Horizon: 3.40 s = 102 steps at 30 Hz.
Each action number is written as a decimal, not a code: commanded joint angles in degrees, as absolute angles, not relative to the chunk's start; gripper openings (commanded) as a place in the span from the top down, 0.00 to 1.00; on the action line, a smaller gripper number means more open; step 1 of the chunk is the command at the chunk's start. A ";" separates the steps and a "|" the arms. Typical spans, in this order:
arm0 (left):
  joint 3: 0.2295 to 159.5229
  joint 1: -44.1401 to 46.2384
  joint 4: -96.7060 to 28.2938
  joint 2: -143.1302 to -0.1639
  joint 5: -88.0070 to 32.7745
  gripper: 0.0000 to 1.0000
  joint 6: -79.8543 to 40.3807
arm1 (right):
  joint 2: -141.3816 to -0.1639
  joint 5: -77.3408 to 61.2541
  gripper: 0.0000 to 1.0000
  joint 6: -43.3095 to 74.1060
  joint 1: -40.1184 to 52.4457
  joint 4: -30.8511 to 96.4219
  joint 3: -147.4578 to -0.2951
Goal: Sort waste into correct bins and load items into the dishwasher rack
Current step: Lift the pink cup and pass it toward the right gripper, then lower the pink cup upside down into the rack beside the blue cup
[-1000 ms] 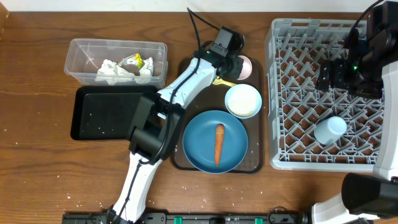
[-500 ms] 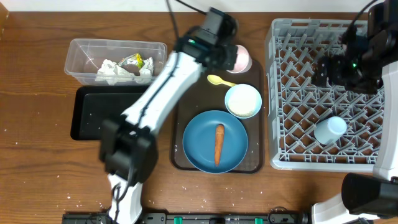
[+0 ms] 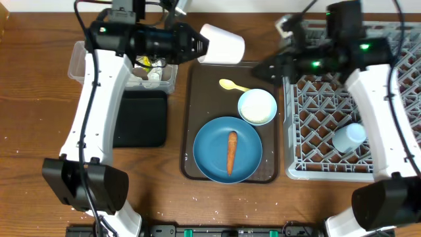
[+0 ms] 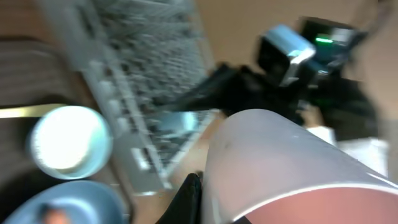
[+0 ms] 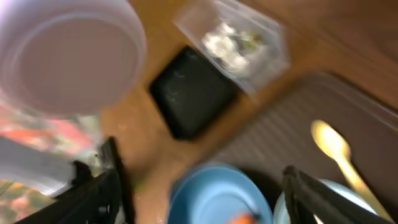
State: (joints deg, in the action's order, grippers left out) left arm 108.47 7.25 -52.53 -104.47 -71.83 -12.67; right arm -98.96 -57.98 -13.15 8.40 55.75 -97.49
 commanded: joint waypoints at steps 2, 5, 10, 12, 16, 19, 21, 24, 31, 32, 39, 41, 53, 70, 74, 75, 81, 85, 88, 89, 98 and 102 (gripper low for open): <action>108.33 7.31 -52.69 -104.47 -84.47 0.94 -12.56 | -98.41 -73.36 0.22 -14.83 10.07 50.87 -96.36; 108.33 7.29 -52.64 -104.47 -84.44 0.94 -12.53 | -97.45 -76.93 0.24 -14.83 9.56 48.36 -96.38; 108.33 7.29 -52.64 -104.47 -84.42 0.94 -12.53 | -94.30 -76.99 0.23 -14.83 7.73 46.54 -96.38; 108.33 7.29 -52.64 -104.47 -84.42 0.94 -12.56 | -91.92 -76.99 0.21 -14.81 7.42 45.32 -96.38; 108.33 7.55 -52.66 -104.47 -84.44 0.94 -12.82 | -89.03 -75.96 0.14 -13.74 7.84 42.48 -96.36; 108.33 8.62 -52.66 -104.47 -85.54 0.94 -14.11 | -88.60 -72.62 0.13 -9.74 9.21 38.35 -96.36; 108.33 9.69 -52.66 -104.47 -86.65 0.94 -14.11 | -88.79 -71.70 0.13 -8.36 10.79 36.01 -96.36; 108.33 11.09 -52.64 -104.47 -88.62 0.94 -14.11 | -88.84 -66.94 0.14 -8.14 13.52 34.94 -96.36; 108.33 12.08 -52.69 -104.44 -90.11 0.94 -14.94 | -88.84 -58.46 0.15 -7.70 15.62 35.11 -96.36; 108.33 12.08 -52.66 -104.44 -90.11 0.94 -14.94 | -88.84 -58.48 0.16 -7.70 15.62 35.31 -96.36; 108.33 11.94 -52.01 -104.44 -90.06 0.94 -14.92 | -88.84 -58.48 0.38 -7.77 15.59 36.97 -96.31; 108.33 11.64 -52.01 -104.44 -90.02 0.94 -14.92 | -88.84 -58.48 0.41 -7.75 15.46 37.23 -96.31; 108.33 10.31 -51.99 -104.44 -90.02 0.94 -14.94 | -88.86 -59.37 0.44 -8.88 14.28 40.14 -96.29; 108.33 10.28 -50.04 -104.44 -89.97 0.72 -14.92 | -88.75 -64.29 0.55 -7.64 6.44 41.25 -96.29; 108.33 10.31 -50.02 -104.44 -88.42 0.72 -14.87 | -88.60 -59.88 0.55 -4.71 0.95 46.26 -96.29; 108.33 10.28 -50.02 -104.44 -87.74 0.72 -14.90 | -88.58 -58.04 0.55 -4.25 -0.30 48.07 -96.29; 108.33 10.31 -50.06 -104.47 -79.55 0.72 -14.87 | -86.80 -40.99 0.60 -1.74 -7.75 63.26 -96.33; 108.33 10.31 -50.06 -104.47 -73.78 0.71 -14.63 | -84.82 -27.49 0.62 -0.14 -10.31 71.94 -96.49; 108.33 10.31 -50.22 -104.47 -69.87 0.71 -13.67 | -83.99 -17.37 0.59 1.76 -10.48 77.21 -97.03; 108.33 10.31 -50.59 -104.47 -68.45 0.71 -13.56 | -83.96 -14.55 0.57 2.61 -10.48 78.78 -97.21; 108.33 10.37 -59.75 -104.47 -53.91 0.71 -11.09 | -85.12 -2.81 0.55 7.66 -10.48 86.59 -97.38; 108.33 10.37 -63.42 -104.47 -50.87 0.71 -9.43 | -87.77 -3.68 0.57 7.44 -10.41 89.67 -97.38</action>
